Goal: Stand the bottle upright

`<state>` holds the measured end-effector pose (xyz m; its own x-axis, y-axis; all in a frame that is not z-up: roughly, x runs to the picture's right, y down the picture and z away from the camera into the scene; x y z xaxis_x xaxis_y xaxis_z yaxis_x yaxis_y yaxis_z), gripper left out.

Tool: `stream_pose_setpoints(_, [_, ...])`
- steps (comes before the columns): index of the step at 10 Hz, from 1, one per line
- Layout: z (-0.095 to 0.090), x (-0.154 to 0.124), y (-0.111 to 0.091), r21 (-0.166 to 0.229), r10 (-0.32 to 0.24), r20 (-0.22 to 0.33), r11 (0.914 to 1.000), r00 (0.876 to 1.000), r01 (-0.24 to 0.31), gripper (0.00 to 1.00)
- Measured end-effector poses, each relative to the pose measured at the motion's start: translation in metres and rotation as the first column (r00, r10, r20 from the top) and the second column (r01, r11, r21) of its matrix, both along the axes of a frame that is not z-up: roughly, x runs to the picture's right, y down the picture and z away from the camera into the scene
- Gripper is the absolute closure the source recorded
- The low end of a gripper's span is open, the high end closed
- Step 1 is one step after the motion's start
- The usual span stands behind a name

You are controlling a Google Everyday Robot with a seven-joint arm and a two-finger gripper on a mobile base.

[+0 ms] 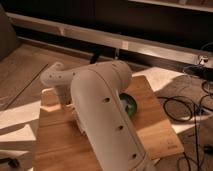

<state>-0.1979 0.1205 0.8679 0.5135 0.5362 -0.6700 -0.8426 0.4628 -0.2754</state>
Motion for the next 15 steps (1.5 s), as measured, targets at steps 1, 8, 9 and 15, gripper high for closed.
stream_pose_setpoints(1, [0.003,0.001,0.005,-0.014,-0.003,-0.013,0.9999,1.0,0.003,0.35])
stream_pose_setpoints(8, [0.021,0.012,0.031,-0.085,-0.003,-0.083,0.9964,0.997,-0.004,0.35])
stream_pose_setpoints(9, [0.023,0.014,0.031,-0.086,-0.002,-0.087,0.9963,0.996,-0.005,0.35])
stream_pose_setpoints(15, [0.043,-0.003,0.018,-0.053,0.017,-0.015,0.9984,1.0,-0.018,0.35])
